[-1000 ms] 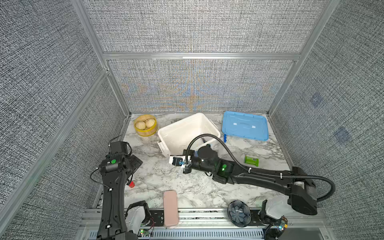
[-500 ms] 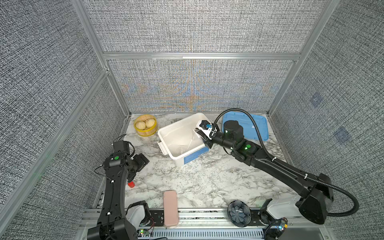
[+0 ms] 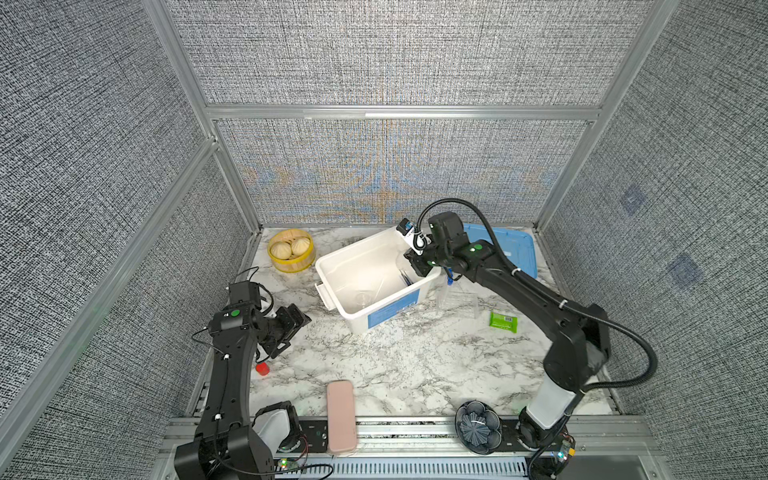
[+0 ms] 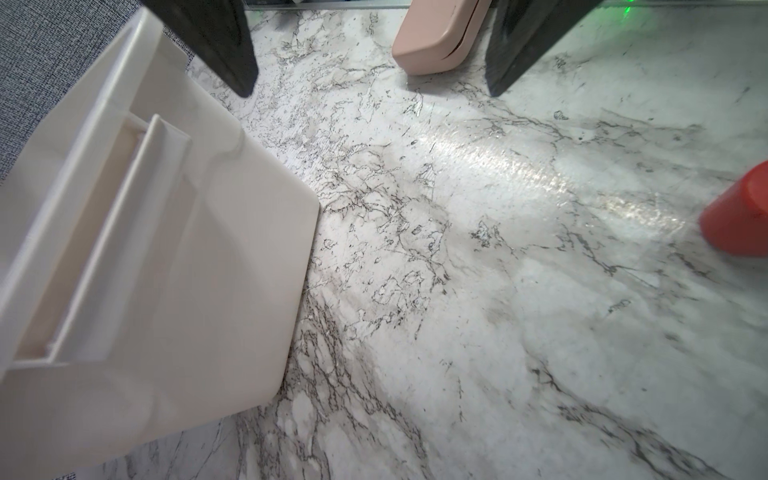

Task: Organize the chemistry lab equipment
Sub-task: 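Carry the clear funnel into the white tub and lower it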

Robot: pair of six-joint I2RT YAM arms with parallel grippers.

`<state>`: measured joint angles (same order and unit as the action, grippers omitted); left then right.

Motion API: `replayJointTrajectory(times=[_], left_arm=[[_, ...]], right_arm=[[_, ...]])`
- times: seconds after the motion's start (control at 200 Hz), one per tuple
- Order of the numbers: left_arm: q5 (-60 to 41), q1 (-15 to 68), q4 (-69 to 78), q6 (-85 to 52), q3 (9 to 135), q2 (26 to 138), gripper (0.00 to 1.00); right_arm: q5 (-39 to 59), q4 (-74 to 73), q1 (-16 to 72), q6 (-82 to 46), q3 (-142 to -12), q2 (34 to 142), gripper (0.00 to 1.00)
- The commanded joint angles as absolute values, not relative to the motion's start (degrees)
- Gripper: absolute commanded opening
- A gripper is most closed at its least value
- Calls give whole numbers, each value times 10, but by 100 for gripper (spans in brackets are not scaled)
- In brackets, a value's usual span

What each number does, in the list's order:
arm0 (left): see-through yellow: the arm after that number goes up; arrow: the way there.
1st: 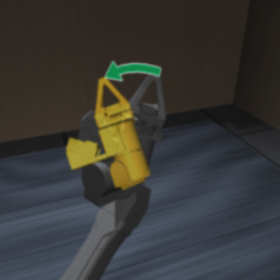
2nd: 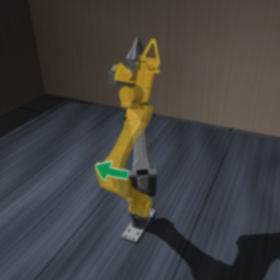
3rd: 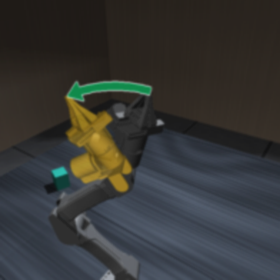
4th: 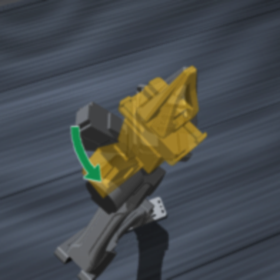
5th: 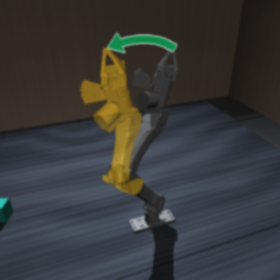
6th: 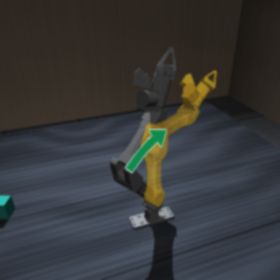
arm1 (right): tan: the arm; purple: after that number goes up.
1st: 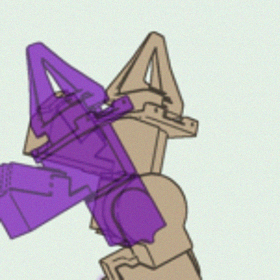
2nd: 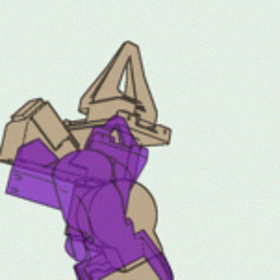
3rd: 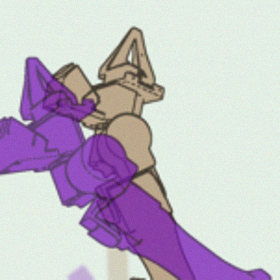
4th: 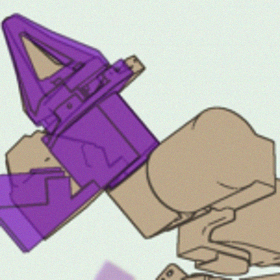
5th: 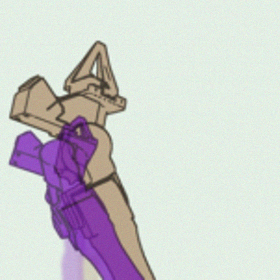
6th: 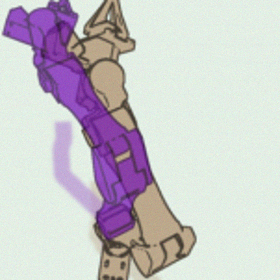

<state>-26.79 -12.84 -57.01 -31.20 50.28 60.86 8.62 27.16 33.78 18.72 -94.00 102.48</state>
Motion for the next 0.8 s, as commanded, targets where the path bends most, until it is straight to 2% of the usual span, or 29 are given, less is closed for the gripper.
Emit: replayJointTrajectory(times=[0.0,0.135,0.465,0.795], left_arm=[[-298,-129,-556,-294,498,606,86],[-318,-128,-557,-290,496,601,85],[-316,-128,-547,-291,487,588,85],[-320,-128,-549,-286,489,594,85]], right_arm=[[39,331,342,141,-1003,1085,0],[-56,385,369,80,-1105,1172,0],[-214,383,413,-48,-1205,1292,0],[-258,341,418,-102,-1231,1348,0]])
